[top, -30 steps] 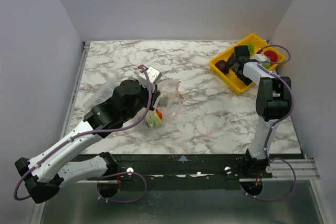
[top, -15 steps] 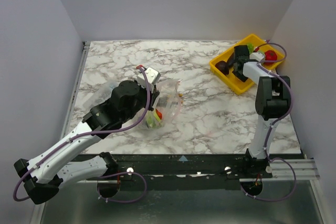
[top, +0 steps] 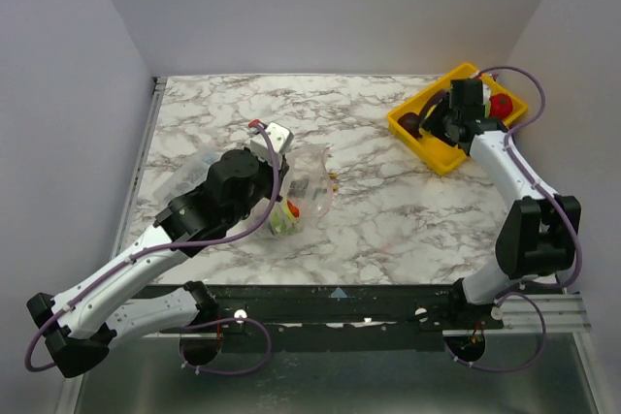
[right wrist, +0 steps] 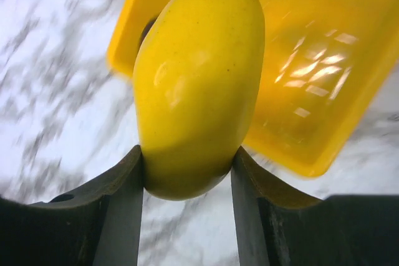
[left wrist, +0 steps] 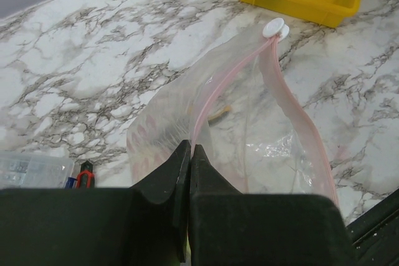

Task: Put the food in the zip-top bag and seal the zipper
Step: Pick up the fake fruit from the bin, then place the fake fruit in the zipper food storage bag.

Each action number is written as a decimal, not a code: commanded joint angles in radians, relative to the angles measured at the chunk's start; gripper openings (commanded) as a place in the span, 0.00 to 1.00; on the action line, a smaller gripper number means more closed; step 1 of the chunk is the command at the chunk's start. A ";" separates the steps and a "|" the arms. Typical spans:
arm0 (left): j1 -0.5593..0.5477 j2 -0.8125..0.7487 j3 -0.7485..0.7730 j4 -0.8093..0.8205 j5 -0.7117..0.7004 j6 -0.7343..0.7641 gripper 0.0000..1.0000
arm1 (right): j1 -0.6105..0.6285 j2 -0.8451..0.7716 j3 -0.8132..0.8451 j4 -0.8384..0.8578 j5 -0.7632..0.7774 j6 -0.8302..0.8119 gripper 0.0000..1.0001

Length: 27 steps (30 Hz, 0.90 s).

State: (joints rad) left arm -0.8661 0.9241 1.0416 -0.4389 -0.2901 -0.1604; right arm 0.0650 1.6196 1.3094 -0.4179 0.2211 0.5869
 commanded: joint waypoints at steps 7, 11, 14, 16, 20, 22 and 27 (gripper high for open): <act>-0.002 0.039 0.002 0.014 -0.062 0.029 0.00 | 0.379 -0.338 -0.135 -0.267 -0.491 -0.073 0.01; -0.002 0.039 -0.004 0.020 -0.068 0.032 0.00 | 0.587 -0.461 -0.065 -0.352 -0.346 -0.015 0.01; -0.002 0.042 -0.002 0.017 -0.076 0.033 0.00 | 0.631 -0.510 -0.084 -0.306 -0.457 0.034 0.01; -0.001 0.042 -0.006 0.022 -0.072 0.033 0.00 | 0.681 -0.508 -0.096 -0.257 -0.527 0.054 0.00; -0.002 0.047 -0.008 0.022 -0.071 0.030 0.00 | 0.844 -0.465 -0.068 -0.216 -0.531 0.066 0.01; -0.002 0.044 -0.007 0.022 -0.069 0.029 0.00 | 0.887 -0.437 -0.049 -0.206 -0.519 0.076 0.01; -0.002 0.020 -0.010 0.027 -0.055 0.028 0.00 | 0.899 -0.356 0.023 -0.215 -0.423 0.173 0.01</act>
State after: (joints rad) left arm -0.8661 0.9676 1.0382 -0.4332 -0.3302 -0.1413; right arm 0.9623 1.2350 1.2533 -0.6456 -0.2729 0.6685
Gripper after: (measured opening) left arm 0.012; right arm 0.504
